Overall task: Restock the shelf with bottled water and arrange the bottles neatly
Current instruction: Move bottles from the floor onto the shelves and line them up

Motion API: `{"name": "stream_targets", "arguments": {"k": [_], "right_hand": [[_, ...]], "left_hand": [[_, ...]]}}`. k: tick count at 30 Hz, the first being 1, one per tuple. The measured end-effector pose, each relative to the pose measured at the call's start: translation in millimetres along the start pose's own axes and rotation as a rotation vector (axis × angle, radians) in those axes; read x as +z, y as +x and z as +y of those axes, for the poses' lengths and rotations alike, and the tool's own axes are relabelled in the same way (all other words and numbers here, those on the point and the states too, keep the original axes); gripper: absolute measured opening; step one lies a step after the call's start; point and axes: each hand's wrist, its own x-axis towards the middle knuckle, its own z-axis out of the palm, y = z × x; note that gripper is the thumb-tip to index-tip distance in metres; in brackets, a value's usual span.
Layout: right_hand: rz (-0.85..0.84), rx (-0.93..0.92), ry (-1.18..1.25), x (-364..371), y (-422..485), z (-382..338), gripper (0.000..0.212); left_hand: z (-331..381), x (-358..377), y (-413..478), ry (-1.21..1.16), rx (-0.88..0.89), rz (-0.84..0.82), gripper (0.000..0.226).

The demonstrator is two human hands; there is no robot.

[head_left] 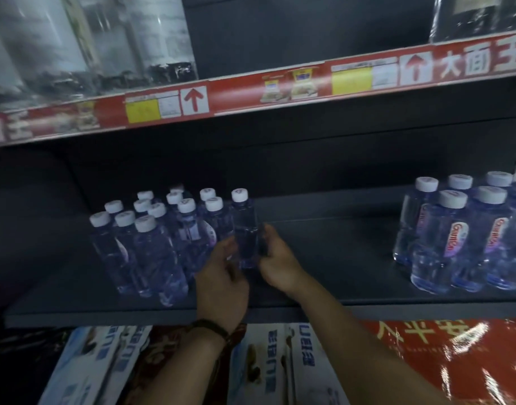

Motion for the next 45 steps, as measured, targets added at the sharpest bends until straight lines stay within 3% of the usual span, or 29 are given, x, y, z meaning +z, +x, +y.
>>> {"name": "stream_targets", "arguments": {"k": [9,13,19,24,34,40,45], "right_hand": [[0.069,-0.047,-0.257,-26.4,-5.2,-2.1,0.040],[0.139,-0.059,-0.315,-47.6,-22.4,-4.2,0.033],[0.147,-0.104,-0.450,-70.6,-59.3,-6.4,0.046],[0.159,-0.089,-0.397,-91.5,-90.8,-7.7,0.058],[0.250,-0.020,-0.573,-128.7,-133.8,-2.8,0.073],[0.203,0.081,-0.572,-146.8,-139.8,0.2,0.089],[0.258,0.152,-0.502,-152.9,-136.3,2.4,0.084]], "left_hand": [[5.9,11.6,4.6,-0.133,-0.042,-0.148,0.065],[0.0,22.8,18.1,-0.227,-0.086,-0.248,0.060],[12.0,44.4,23.1,-0.298,-0.078,-0.373,0.045],[21.5,78.6,20.6,-0.303,-0.055,-0.407,0.052],[56.3,149.6,9.7,-0.425,-0.044,-0.500,0.040],[79.6,183.2,-0.1,-0.432,-0.088,-0.409,0.037],[85.8,192.8,0.8,-0.435,-0.099,-0.424,0.034]]}}
